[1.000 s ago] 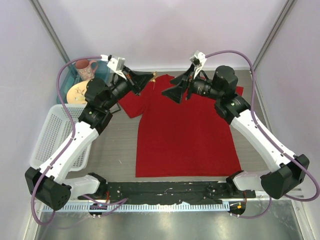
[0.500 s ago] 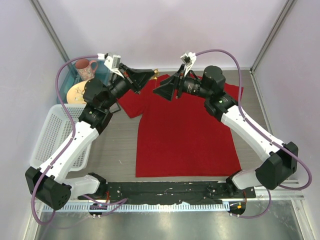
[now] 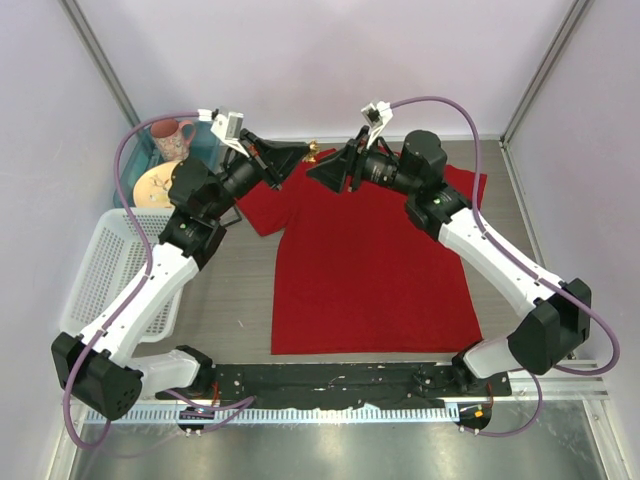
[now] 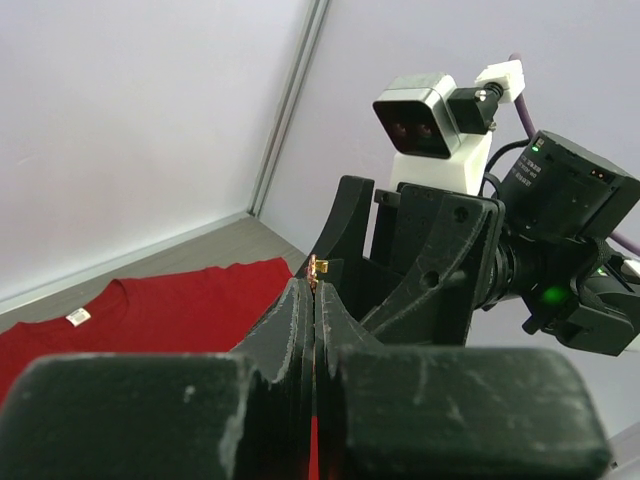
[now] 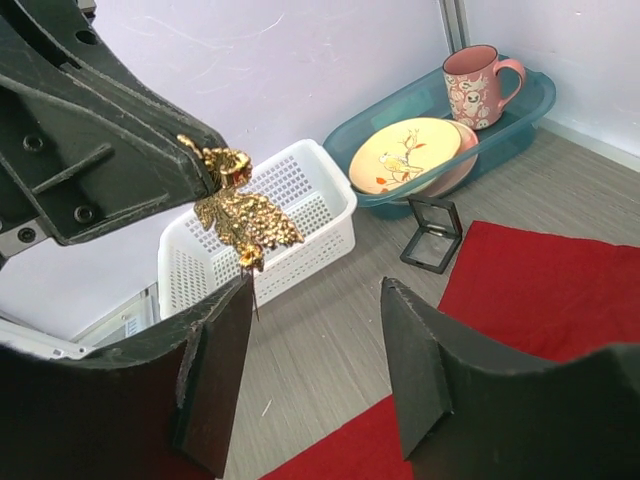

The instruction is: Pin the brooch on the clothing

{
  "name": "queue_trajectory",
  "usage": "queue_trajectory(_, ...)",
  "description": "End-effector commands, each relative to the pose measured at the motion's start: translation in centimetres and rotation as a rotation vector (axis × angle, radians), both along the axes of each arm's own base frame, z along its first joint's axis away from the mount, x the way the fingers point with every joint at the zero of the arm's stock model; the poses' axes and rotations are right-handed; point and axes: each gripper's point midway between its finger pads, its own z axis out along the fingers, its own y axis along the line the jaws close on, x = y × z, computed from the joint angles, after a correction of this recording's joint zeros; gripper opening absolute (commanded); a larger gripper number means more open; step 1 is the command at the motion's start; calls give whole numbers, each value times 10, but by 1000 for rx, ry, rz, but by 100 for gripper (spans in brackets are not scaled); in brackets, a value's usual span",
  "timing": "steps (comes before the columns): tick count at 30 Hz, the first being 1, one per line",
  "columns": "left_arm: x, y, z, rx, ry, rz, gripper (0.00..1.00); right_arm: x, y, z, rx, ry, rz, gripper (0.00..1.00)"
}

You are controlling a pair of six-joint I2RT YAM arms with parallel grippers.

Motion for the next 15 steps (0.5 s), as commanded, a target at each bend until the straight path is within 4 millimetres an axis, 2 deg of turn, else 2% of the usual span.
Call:
queue_trajectory(1, -5, 0, 11, -22, -42, -16, 0, 3, 1, 39, 57, -113, -20, 57)
queue_trajectory(2, -3, 0, 6, -18, -29, -14, 0, 3, 1, 39, 54, -118, -23, 56)
queue_trajectory(6, 0, 0, 2, -25, -7, -6, 0, 4, 1, 36, 41, -127, -22, 38)
queue_trajectory(11, 2, 1, -5, -27, 30, -3, 0, 2, 0, 38, 21, -177, -14, 21)
queue_trajectory(12, 3, 0, -8, -25, 42, -2, 0, 1, 0, 41, 21, -189, -15, 12)
queue_trajectory(15, 6, 2, -16, -19, 79, 9, 0, 1, -2, 40, -6, -213, -22, 1)
